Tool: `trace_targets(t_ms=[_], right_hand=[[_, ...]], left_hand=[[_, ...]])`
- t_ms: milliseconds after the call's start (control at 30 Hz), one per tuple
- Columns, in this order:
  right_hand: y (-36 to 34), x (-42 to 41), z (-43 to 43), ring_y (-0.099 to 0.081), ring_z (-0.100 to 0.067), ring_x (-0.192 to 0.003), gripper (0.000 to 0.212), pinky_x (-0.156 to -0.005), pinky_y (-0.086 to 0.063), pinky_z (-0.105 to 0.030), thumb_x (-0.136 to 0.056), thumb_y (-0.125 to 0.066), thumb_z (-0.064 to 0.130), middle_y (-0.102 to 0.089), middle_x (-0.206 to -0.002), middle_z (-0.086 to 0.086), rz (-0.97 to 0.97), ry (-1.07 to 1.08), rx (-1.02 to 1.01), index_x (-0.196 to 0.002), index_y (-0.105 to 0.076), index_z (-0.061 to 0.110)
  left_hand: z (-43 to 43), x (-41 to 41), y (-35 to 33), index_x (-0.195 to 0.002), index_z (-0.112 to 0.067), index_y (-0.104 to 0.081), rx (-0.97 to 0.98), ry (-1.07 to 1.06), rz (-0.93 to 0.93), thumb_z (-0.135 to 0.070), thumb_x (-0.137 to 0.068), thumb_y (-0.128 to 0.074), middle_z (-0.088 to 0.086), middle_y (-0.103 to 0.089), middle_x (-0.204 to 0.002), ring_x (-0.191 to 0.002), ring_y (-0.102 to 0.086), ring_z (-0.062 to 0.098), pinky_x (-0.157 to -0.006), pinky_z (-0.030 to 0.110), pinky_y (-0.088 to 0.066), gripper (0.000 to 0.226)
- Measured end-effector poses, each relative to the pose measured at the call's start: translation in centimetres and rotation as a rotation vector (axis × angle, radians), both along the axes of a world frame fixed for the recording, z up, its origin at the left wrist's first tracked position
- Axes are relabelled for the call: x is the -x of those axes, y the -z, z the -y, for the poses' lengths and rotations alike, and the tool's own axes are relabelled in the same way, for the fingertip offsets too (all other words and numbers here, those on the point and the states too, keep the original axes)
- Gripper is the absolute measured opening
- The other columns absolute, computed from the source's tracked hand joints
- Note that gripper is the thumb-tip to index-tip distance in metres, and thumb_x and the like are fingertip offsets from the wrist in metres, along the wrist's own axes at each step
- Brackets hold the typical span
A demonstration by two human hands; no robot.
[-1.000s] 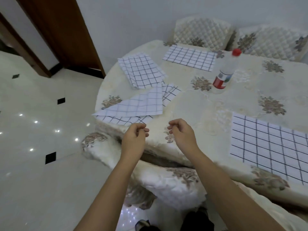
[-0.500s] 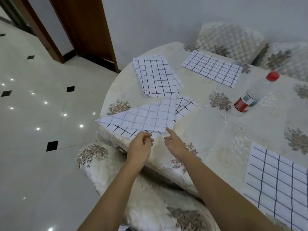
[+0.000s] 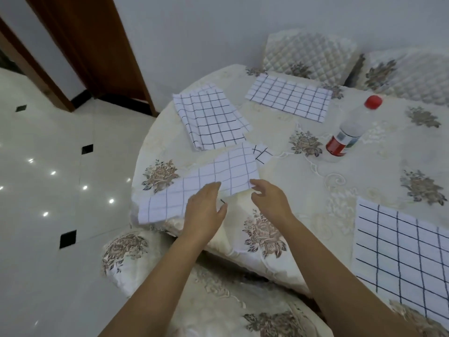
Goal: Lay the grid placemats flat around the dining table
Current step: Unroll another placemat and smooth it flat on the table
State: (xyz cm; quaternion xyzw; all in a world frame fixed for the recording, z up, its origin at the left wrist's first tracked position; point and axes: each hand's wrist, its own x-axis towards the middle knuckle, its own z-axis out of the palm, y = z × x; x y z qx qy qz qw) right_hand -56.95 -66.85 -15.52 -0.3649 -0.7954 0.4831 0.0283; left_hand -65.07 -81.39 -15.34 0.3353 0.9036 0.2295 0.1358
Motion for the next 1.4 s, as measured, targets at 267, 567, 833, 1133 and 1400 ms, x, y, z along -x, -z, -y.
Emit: trace_targets(t_ms=[267,567,833,1133,1400], right_hand=[[-6.6,-3.4,-1.5,-0.060,-0.009,-0.106,0.026,-0.077,-0.043,-0.018,-0.089,-0.057,0.014,-0.067,-0.114,-0.005,-0.169,0.257,-0.070,-0.113,-0.067,0.016],[-11.4,-7.1,-3.4,-0.056,0.005,-0.057,0.017,-0.049,-0.035,-0.009,-0.084,-0.064,0.012,-0.068,-0.086,-0.002,-0.145,0.370,-0.329,-0.099,-0.071,0.014],[-14.8,-8.0,-5.0,-0.048,-0.006,-0.065,0.005,-0.056,-0.034,-0.010,-0.085,-0.065,0.014,-0.054,-0.081,0.001,-0.340,0.491,-0.370,-0.081,-0.068,0.012],[-19.0,-8.3,-7.8,-0.055,-0.021,-0.081,0.007,-0.077,-0.045,-0.035,-0.087,-0.062,0.013,-0.061,-0.082,-0.009,-0.634,0.655,-0.167,-0.085,-0.061,0.007],[-20.9,-8.0,-9.6,-0.059,-0.013,-0.074,0.012,-0.063,-0.050,-0.019,-0.092,-0.056,0.016,-0.062,-0.083,-0.002,-0.774,0.629,-0.068,-0.080,-0.060,0.018]], left_hand=[[-3.2,0.2,-0.7,-0.142,-0.016,-0.026,0.199,0.239,-0.318,-0.032,-0.091,-0.051,0.005,-0.033,-0.145,-0.133,-0.033,0.024,-0.108,0.038,-0.025,0.059],[-3.7,3.8,-6.7,-0.095,-0.014,-0.064,-0.076,0.212,-0.230,-0.018,-0.091,-0.051,0.004,-0.066,-0.093,-0.087,-0.059,0.025,-0.067,0.028,-0.041,0.015],[-4.9,8.5,-14.1,-0.077,-0.018,-0.050,-0.135,0.165,-0.381,-0.022,-0.090,-0.053,0.006,-0.065,-0.088,-0.094,-0.058,0.029,-0.075,0.034,-0.040,0.014],[-4.6,12.8,-18.8,-0.067,-0.016,-0.063,-0.512,0.098,0.047,-0.017,-0.084,-0.065,0.009,-0.058,-0.070,-0.070,-0.050,0.022,-0.059,0.027,-0.036,0.017],[-5.5,13.7,-21.2,-0.075,-0.019,-0.060,-0.838,0.006,0.455,-0.023,-0.091,-0.056,-0.007,-0.067,-0.069,-0.066,-0.061,0.009,-0.063,0.021,-0.049,0.018]])
